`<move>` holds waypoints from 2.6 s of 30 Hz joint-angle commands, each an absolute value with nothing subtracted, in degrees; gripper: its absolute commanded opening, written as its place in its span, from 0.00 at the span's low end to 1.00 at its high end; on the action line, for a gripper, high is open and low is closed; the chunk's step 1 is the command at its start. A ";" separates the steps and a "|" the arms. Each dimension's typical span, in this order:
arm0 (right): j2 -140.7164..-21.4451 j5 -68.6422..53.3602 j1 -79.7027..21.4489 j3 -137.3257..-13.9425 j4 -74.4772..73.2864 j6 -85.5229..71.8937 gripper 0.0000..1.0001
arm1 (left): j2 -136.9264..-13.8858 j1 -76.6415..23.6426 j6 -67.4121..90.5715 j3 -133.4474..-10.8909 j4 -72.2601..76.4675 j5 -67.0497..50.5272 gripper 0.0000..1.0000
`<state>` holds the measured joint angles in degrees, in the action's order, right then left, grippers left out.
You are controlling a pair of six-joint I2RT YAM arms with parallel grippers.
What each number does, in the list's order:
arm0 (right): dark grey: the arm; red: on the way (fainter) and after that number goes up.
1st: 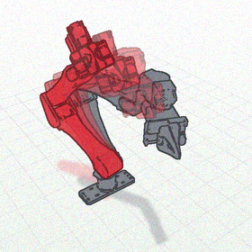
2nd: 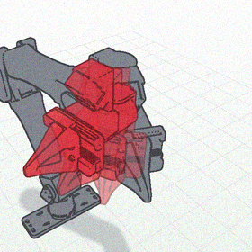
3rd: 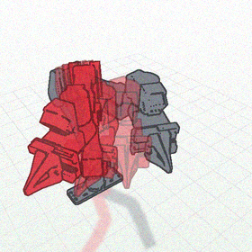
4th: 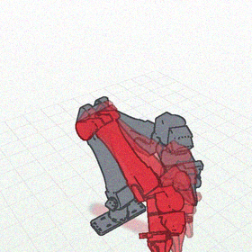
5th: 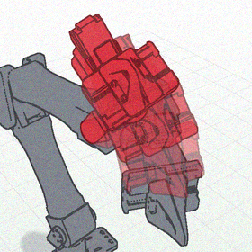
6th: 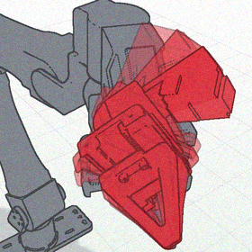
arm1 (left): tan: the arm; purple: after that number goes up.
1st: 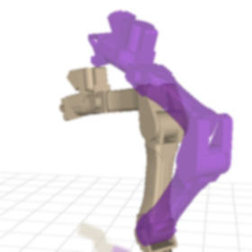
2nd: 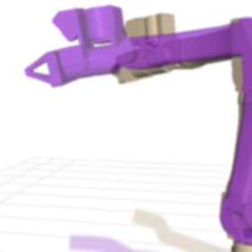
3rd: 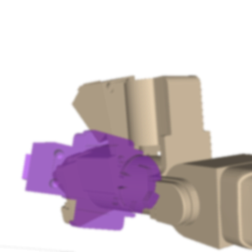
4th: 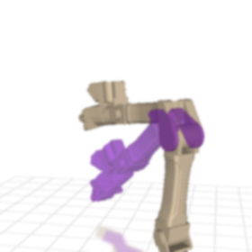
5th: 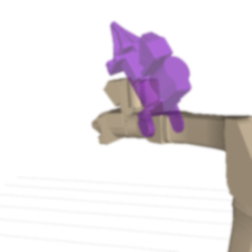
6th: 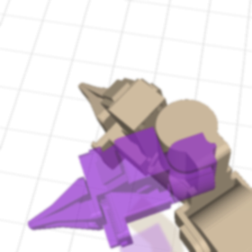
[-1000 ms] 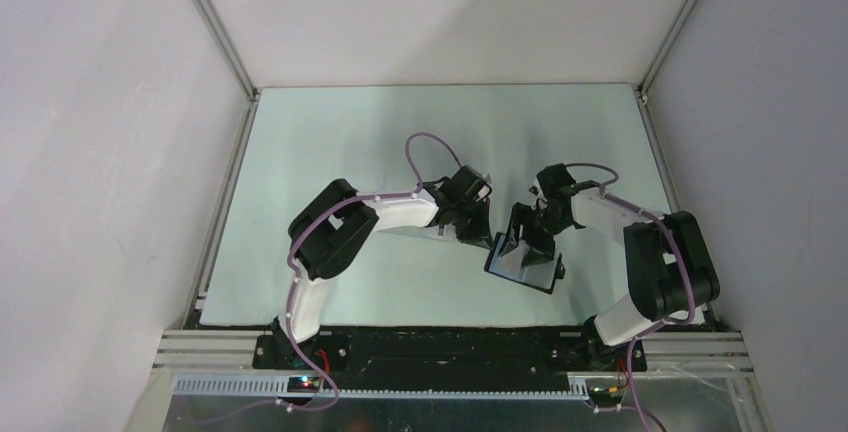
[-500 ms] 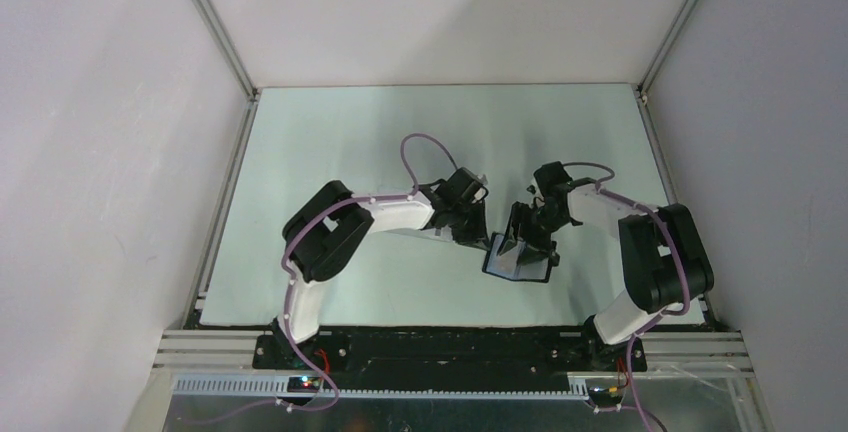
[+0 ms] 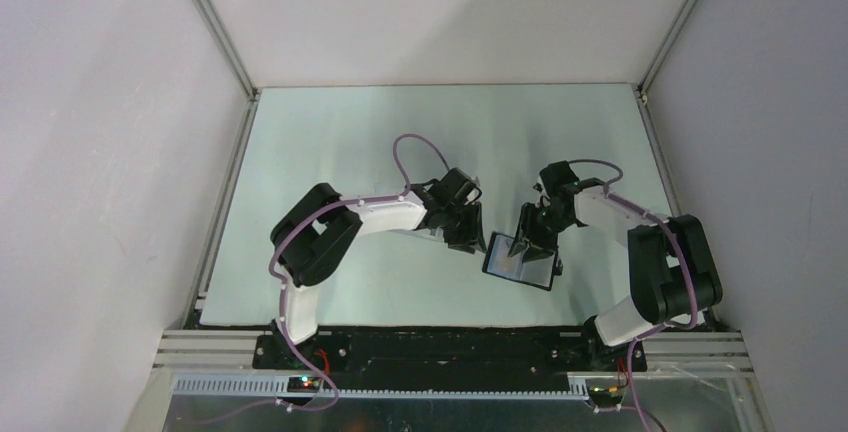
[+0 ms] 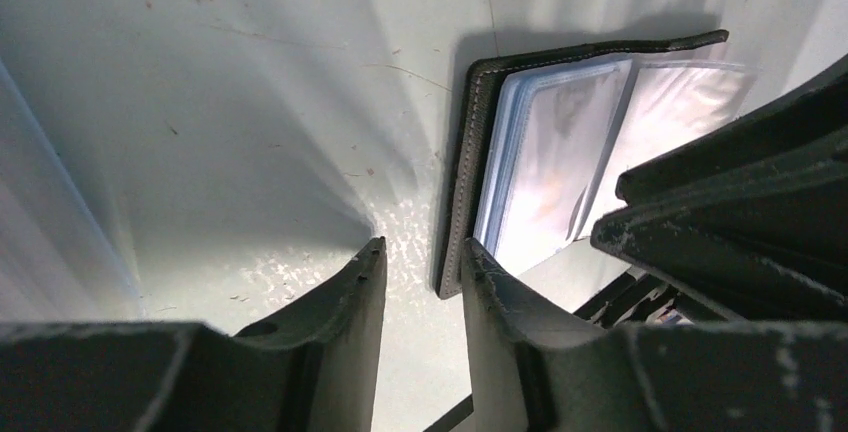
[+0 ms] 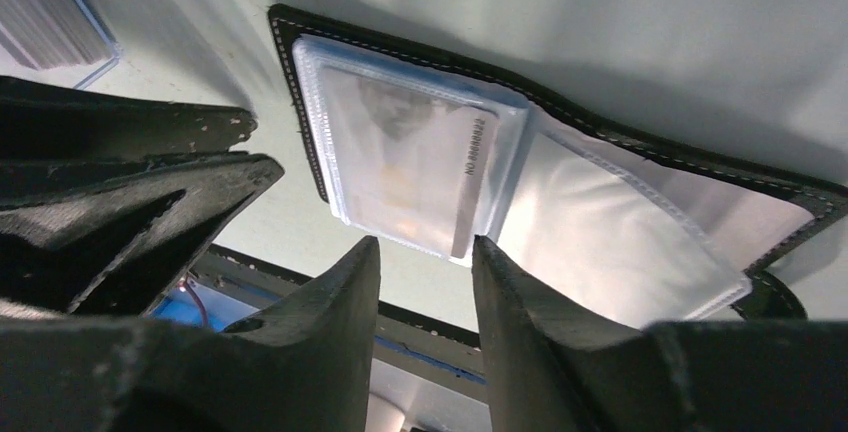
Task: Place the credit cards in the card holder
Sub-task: Insert the credit card into the card holder.
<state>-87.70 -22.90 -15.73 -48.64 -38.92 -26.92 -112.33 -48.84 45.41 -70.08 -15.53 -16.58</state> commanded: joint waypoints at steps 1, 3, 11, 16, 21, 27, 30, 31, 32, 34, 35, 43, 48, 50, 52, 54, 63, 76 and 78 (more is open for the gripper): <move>-85.90 -22.41 -14.08 -47.50 -38.85 -26.23 0.37 | -108.12 -48.47 44.94 -70.72 -13.90 -20.23 0.39; -86.17 -22.26 -13.37 -47.00 -38.51 -26.01 0.29 | -107.99 -48.55 45.08 -70.67 -12.27 -21.85 0.40; -88.59 -21.59 -12.55 -46.19 -37.31 -25.26 0.02 | -109.21 -48.69 47.71 -69.28 -5.07 -25.64 0.31; -89.74 -20.89 -12.51 -45.89 -37.07 -25.06 0.00 | -111.20 -48.90 48.05 -69.38 -3.77 -26.23 0.31; -90.39 -21.04 -12.51 -45.47 -36.49 -25.11 0.00 | -112.98 -49.04 48.08 -69.81 -3.26 -26.51 0.32; -91.17 -21.23 -12.71 -45.31 -36.23 -24.98 0.00 | -115.06 -49.24 47.71 -70.32 -3.28 -26.13 0.32; -91.23 -21.32 -12.73 -45.35 -36.12 -24.96 0.00 | -116.44 -49.35 47.72 -70.49 -3.26 -26.33 0.33; -91.30 -21.38 -12.85 -45.35 -36.08 -24.96 0.00 | -116.58 -49.42 47.72 -70.58 -3.01 -26.66 0.33; -91.35 -21.47 -12.84 -45.35 -36.05 -24.98 0.00 | -116.90 -49.55 47.72 -70.69 -2.96 -26.78 0.32; -91.50 -21.60 -12.82 -45.35 -35.98 -24.94 0.00 | -117.13 -49.63 47.72 -70.82 -2.79 -26.95 0.30; -91.67 -21.66 -12.87 -45.35 -35.96 -24.95 0.00 | -117.05 -49.65 47.68 -70.83 -2.81 -26.86 0.30; -92.19 -22.14 -13.08 -45.35 -35.62 -24.87 0.00 | -113.69 -49.83 45.36 -70.61 -6.03 -22.41 0.32; -92.42 -22.24 -13.01 -45.35 -35.65 -24.79 0.00 | -111.53 -50.07 44.91 -70.38 -6.33 -20.88 0.37; -92.50 -22.28 -12.99 -45.35 -35.60 -24.72 0.00 | -111.06 -50.21 44.91 -70.44 -6.38 -20.83 0.37; -92.58 -22.24 -12.98 -45.29 -35.60 -24.70 0.00 | -111.01 -50.38 44.85 -70.59 -6.40 -20.91 0.36; -92.67 -22.23 -12.94 -45.33 -35.62 -24.70 0.00 | -111.46 -50.44 44.83 -70.84 -6.35 -21.29 0.33; -93.18 -22.06 -13.07 -45.34 -35.69 -24.59 0.00 | -114.51 -51.25 44.91 -73.00 -6.39 -23.50 0.27; -93.34 -22.36 -13.14 -45.33 -35.77 -24.46 0.00 | -115.73 -51.64 44.32 -73.17 -8.42 -20.17 0.36; -93.34 -22.41 -13.18 -45.35 -35.77 -24.47 0.00 | -115.33 -51.61 43.85 -73.17 -9.39 -18.89 0.37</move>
